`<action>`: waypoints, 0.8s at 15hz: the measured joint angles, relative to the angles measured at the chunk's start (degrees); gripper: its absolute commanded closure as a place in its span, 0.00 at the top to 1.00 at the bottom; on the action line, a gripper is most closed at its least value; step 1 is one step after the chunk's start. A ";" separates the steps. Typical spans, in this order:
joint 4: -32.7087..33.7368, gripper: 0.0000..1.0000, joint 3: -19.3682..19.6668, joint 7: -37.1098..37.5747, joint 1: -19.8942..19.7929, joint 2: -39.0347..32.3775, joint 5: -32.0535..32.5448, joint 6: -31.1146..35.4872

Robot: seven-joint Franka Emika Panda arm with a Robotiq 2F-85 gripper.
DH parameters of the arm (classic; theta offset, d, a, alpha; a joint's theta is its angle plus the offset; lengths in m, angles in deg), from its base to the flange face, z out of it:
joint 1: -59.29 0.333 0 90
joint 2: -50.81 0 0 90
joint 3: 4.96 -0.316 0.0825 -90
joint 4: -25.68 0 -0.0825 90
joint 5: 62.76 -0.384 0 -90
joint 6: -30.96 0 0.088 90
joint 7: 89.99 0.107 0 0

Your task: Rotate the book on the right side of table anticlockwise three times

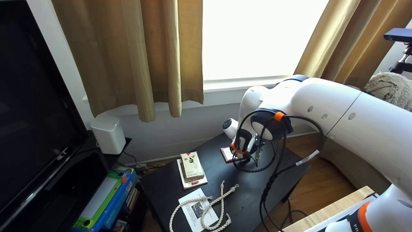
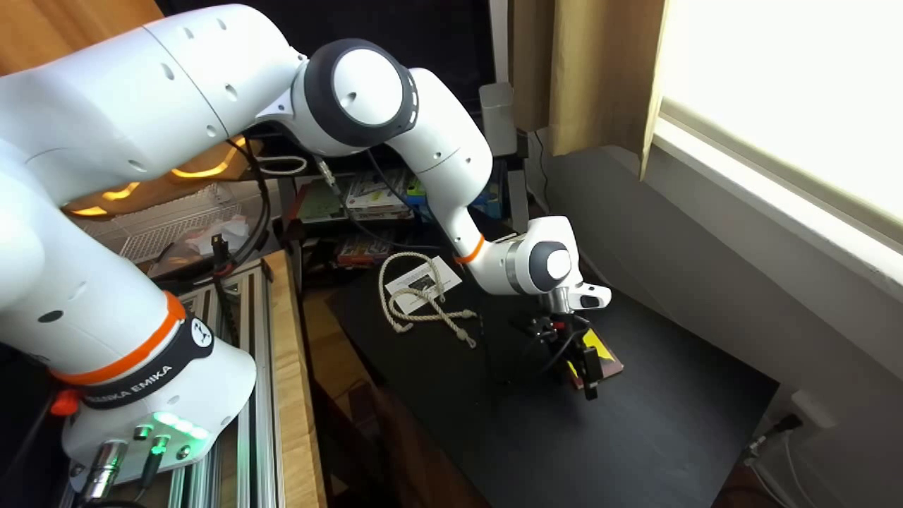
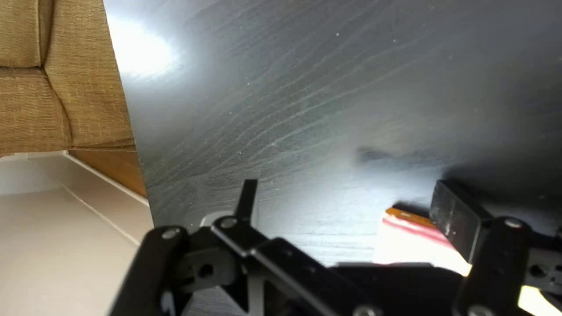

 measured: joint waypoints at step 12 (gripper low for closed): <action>1.87 1.00 -0.51 0.59 -1.30 2.93 -0.52 -10.79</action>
